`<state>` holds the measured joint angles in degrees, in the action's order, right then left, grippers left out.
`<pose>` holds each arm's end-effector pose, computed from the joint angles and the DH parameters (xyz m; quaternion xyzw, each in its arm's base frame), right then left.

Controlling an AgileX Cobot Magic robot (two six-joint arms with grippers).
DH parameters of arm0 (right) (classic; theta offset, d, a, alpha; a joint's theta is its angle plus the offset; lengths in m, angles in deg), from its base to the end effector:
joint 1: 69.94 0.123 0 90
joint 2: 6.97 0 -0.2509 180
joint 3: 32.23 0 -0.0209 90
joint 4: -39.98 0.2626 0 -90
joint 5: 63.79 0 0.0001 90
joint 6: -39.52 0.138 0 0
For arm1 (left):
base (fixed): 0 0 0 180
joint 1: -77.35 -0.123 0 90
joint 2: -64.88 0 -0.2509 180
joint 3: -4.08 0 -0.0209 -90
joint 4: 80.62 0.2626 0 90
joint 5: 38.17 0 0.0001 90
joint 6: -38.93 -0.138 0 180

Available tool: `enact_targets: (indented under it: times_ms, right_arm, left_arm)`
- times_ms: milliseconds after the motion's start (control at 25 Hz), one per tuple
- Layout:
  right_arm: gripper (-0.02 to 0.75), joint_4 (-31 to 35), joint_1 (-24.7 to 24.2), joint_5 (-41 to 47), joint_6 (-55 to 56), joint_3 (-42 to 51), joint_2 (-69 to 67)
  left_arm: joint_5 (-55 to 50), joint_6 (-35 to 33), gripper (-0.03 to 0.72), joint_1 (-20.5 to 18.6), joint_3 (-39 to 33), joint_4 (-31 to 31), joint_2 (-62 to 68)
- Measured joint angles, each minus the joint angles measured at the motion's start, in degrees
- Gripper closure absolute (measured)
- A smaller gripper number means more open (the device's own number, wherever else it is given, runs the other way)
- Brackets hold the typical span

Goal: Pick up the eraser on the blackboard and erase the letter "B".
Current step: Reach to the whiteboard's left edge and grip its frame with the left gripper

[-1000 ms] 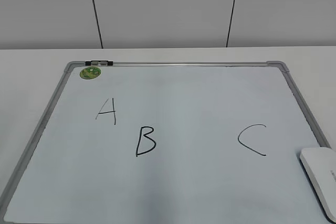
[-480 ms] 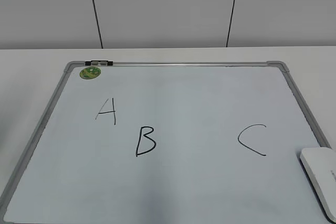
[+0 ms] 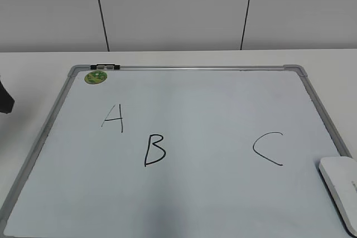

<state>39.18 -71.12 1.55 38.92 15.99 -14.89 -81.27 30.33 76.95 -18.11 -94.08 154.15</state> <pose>0.0755 -0.0033 0.2491 0.0050 0.8724 -0.0145 0.4886 0.3091 -0.0198 0.1750 0.0036 0.9710 -0.0795 0.2256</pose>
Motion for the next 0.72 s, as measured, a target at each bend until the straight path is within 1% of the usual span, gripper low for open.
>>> enact_targets:
  times_ms: [200,480,640,720]
  right_arm:
    - [0.151,0.0,0.0,0.0,0.0,0.0,0.0]
    - [0.151,0.0,0.0,0.0,0.0,0.0,0.0]
    - [0.151,0.0,0.0,0.0,0.0,0.0,0.0]
    - [0.152,0.0,0.0,0.0,0.0,0.0,0.0]
  left_arm:
    - [0.3,-0.5,0.177,0.0,4.0,-0.3,9.7]
    - [1.1,-0.6,0.19,0.0,9.6,-0.6,20.0]
    - [1.6,-0.6,0.195,0.0,11.0,-1.2,24.2]
    - [2.2,-0.6,0.211,0.0,11.4,-1.4,25.7]
